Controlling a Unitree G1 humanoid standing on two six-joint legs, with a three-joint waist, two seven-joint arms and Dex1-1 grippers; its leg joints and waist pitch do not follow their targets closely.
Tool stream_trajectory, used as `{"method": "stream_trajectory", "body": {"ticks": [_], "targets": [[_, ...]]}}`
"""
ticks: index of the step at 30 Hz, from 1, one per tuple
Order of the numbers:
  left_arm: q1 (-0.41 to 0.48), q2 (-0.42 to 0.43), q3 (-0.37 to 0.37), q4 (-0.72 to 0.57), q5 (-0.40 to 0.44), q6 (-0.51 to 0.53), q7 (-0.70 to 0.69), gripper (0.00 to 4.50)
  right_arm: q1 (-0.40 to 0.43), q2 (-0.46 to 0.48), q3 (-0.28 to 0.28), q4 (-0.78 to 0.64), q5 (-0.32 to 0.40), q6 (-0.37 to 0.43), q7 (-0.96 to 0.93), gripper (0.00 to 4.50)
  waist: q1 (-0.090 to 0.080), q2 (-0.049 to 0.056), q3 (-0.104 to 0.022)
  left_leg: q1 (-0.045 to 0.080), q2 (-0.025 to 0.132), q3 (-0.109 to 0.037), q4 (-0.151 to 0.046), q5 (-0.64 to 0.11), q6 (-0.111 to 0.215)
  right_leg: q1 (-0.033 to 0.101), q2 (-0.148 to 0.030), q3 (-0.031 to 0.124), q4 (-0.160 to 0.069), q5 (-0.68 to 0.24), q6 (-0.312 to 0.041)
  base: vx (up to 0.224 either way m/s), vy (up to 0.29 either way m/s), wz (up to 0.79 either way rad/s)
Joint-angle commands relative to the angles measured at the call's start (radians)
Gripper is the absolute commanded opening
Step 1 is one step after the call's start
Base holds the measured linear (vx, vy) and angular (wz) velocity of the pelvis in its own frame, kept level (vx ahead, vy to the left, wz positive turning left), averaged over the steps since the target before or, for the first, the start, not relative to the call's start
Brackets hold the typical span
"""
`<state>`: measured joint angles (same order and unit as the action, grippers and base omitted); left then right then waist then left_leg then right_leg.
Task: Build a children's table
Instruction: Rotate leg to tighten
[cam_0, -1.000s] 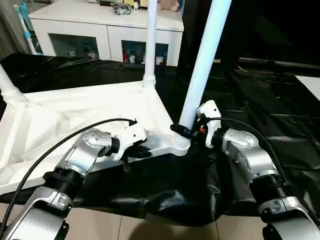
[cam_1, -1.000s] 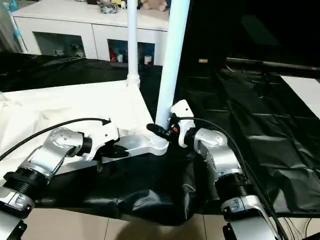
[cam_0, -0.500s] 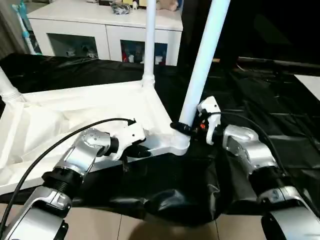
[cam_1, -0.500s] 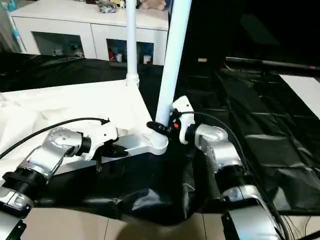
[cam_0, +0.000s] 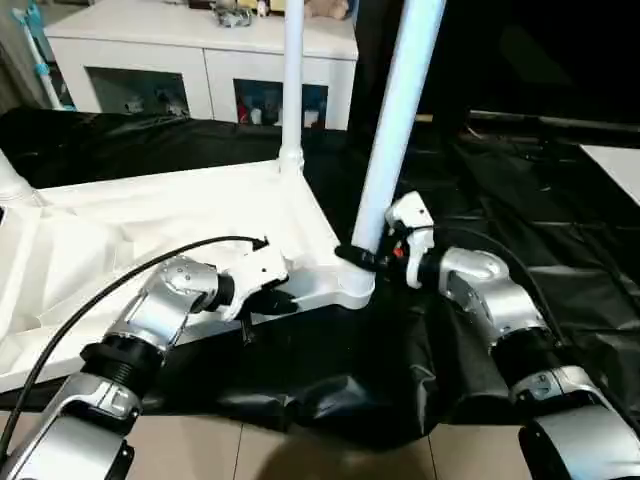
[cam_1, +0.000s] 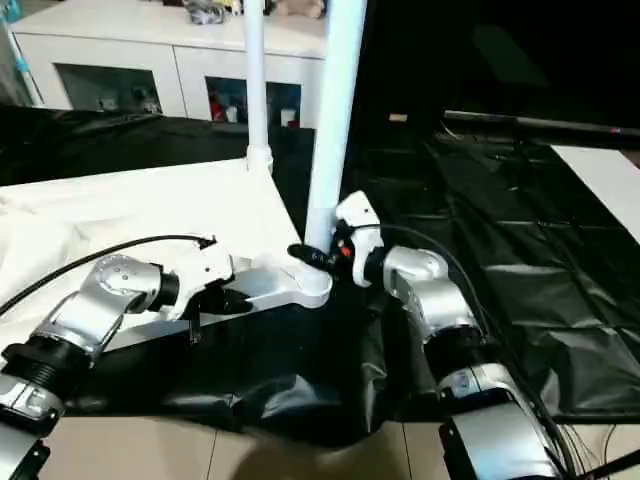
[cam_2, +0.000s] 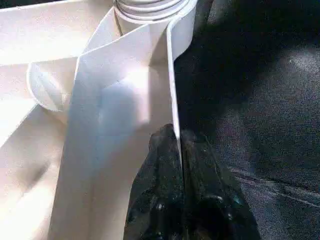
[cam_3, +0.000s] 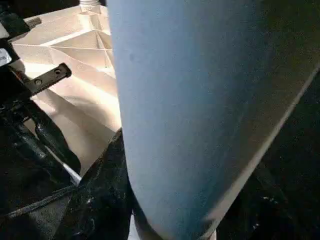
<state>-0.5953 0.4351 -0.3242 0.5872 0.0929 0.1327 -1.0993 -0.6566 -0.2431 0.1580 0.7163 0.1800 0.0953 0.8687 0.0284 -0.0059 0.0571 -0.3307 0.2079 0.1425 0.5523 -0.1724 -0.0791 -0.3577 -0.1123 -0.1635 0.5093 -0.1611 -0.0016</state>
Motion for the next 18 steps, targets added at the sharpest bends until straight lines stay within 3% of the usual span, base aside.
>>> {"method": "stream_trajectory", "body": {"ticks": [1, 2, 3, 4, 5, 6, 7, 8, 9, 10, 11, 12, 13, 14, 16, 18], "targets": [[0.010, 0.013, -0.024, -0.009, 0.013, -0.008, -0.027, 0.00, 0.068, -0.050, 0.043, 0.101, -0.109, 0.050, -0.017, 1.83, -0.005, 0.018, -0.030, 0.004, 0.051, -0.025, -0.125, -0.853, -0.048, 0.032, -0.038, 0.037, -0.021, -0.611, -0.025, 0.000, 0.000, 0.00], [0.011, 0.013, -0.025, -0.010, 0.014, -0.008, -0.028, 0.00, 0.069, -0.054, 0.052, 0.116, -0.116, 0.048, -0.017, 1.83, 0.005, 0.005, -0.023, 0.052, 0.022, -0.008, -0.089, -0.805, -0.052, -0.034, -0.047, 0.038, -0.082, -0.740, -0.025, 0.000, 0.000, 0.00], [0.011, 0.013, -0.025, -0.010, 0.014, -0.008, -0.028, 0.00, 0.070, -0.054, 0.053, 0.118, -0.116, 0.048, -0.017, 1.83, -0.002, 0.002, -0.010, 0.079, 0.003, -0.001, -0.054, -0.773, -0.044, -0.070, -0.046, 0.008, -0.125, -0.842, -0.001, 0.000, 0.000, 0.00], [0.012, 0.012, -0.025, -0.011, 0.015, -0.007, -0.028, 0.00, 0.071, -0.055, 0.054, 0.123, -0.118, 0.048, -0.017, 1.83, -0.015, -0.008, -0.014, 0.082, -0.017, 0.001, -0.016, -0.691, -0.033, -0.068, -0.047, -0.023, -0.153, -0.907, 0.036, 0.073, -0.012, -0.07], [0.012, 0.011, -0.026, -0.011, 0.015, -0.007, -0.028, 0.00, 0.073, -0.055, 0.056, 0.131, -0.120, 0.045, -0.020, 1.83, -0.019, 0.015, -0.016, 0.068, -0.005, -0.004, -0.012, -0.630, -0.025, -0.027, -0.051, -0.069, -0.166, -0.903, 0.077, 0.073, -0.012, -0.07], [0.012, 0.010, -0.027, -0.011, 0.015, -0.006, -0.028, 0.00, 0.075, -0.055, 0.059, 0.137, -0.120, 0.046, -0.023, 1.83, -0.013, 0.044, -0.020, -0.040, 0.063, -0.033, -0.117, -0.788, -0.034, 0.096, -0.038, -0.044, 0.012, -0.629, 0.039, 0.051, 0.024, -0.22], [0.012, 0.010, -0.027, -0.011, 0.014, -0.006, -0.028, 0.00, 0.075, -0.055, 0.059, 0.138, -0.120, 0.047, -0.024, 1.83, 0.031, 0.055, -0.020, -0.101, 0.086, -0.031, -0.173, -0.917, -0.059, 0.136, -0.023, 0.020, 0.161, -0.398, -0.028, 0.056, -0.016, 0.11], [0.012, 0.010, -0.028, -0.012, 0.015, -0.007, -0.028, 0.00, 0.078, -0.055, 0.063, 0.149, -0.122, 0.043, -0.028, 1.83, 0.069, 0.040, -0.019, -0.043, 0.080, 0.017, -0.201, -0.928, -0.024, 0.053, 0.008, 0.064, 0.170, -0.212, -0.055, 0.056, -0.016, 0.11], [0.013, 0.010, -0.028, -0.011, 0.016, -0.007, -0.028, 0.00, 0.079, -0.055, 0.064, 0.153, -0.124, 0.041, -0.030, 1.83, 0.058, -0.051, -0.032, 0.062, 0.007, 0.016, -0.067, -0.642, -0.032, -0.042, -0.055, 0.128, 0.011, -0.663, -0.014, 0.117, -0.115, 0.27], [0.013, 0.010, -0.028, -0.011, 0.016, -0.007, -0.028, 0.00, 0.079, -0.055, 0.064, 0.153, -0.124, 0.041, -0.030, 1.83, 0.065, -0.027, -0.019, 0.066, -0.002, 0.006, 0.002, -0.495, -0.021, -0.070, -0.128, 0.144, -0.056, -0.901, -0.048, 0.111, -0.125, -0.13], [0.013, 0.011, -0.029, -0.012, 0.016, -0.007, -0.028, 0.00, 0.080, -0.055, 0.065, 0.153, -0.124, 0.041, -0.031, 1.83, 0.078, -0.034, -0.035, -0.003, 0.014, -0.011, -0.011, -0.252, 0.002, -0.003, -0.136, 0.169, -0.049, -0.973, -0.022, 0.111, -0.125, -0.13], [0.014, 0.011, -0.030, -0.013, 0.016, -0.007, -0.028, 0.00, 0.082, -0.056, 0.066, 0.153, -0.124, 0.041, -0.032, 1.83, 0.082, -0.020, -0.048, -0.041, 0.025, -0.011, -0.069, -0.168, -0.035, 0.027, -0.078, 0.135, -0.010, -0.736, -0.046, 0.078, -0.047, -0.37], [0.015, 0.012, -0.030, -0.015, 0.016, -0.006, -0.029, 0.00, 0.083, -0.057, 0.067, 0.152, -0.124, 0.042, -0.032, 1.83, 0.080, -0.014, -0.062, -0.040, 0.027, -0.009, -0.078, -0.143, -0.055, 0.031, -0.044, 0.120, 0.021, -0.429, -0.083, 0.080, 0.010, -0.27], [0.014, 0.014, -0.031, -0.012, 0.016, -0.007, -0.031, 0.00, 0.082, -0.058, 0.067, 0.153, -0.120, 0.041, -0.035, 1.83, 0.078, -0.013, -0.058, -0.030, 0.023, 0.000, -0.080, -0.209, -0.052, 0.022, -0.029, 0.120, 0.027, -0.315, -0.121, 0.080, 0.010, -0.27], [0.013, 0.016, -0.031, -0.009, 0.017, -0.008, -0.032, 0.00, 0.081, -0.057, 0.067, 0.154, -0.120, 0.039, -0.038, 1.83, 0.076, -0.011, -0.054, -0.018, 0.022, 0.005, -0.080, -0.319, -0.054, 0.011, -0.032, 0.127, 0.021, -0.350, -0.150, 0.000, 0.000, 0.00], [0.015, 0.019, -0.031, -0.010, 0.017, -0.009, -0.033, 0.00, 0.082, -0.053, 0.059, 0.153, -0.121, 0.035, -0.049, 1.83, 0.075, -0.007, -0.058, -0.017, 0.026, 0.004, -0.083, -0.353, -0.051, 0.014, -0.032, 0.135, 0.018, -0.365, -0.163, 0.000, 0.000, 0.00]]}}
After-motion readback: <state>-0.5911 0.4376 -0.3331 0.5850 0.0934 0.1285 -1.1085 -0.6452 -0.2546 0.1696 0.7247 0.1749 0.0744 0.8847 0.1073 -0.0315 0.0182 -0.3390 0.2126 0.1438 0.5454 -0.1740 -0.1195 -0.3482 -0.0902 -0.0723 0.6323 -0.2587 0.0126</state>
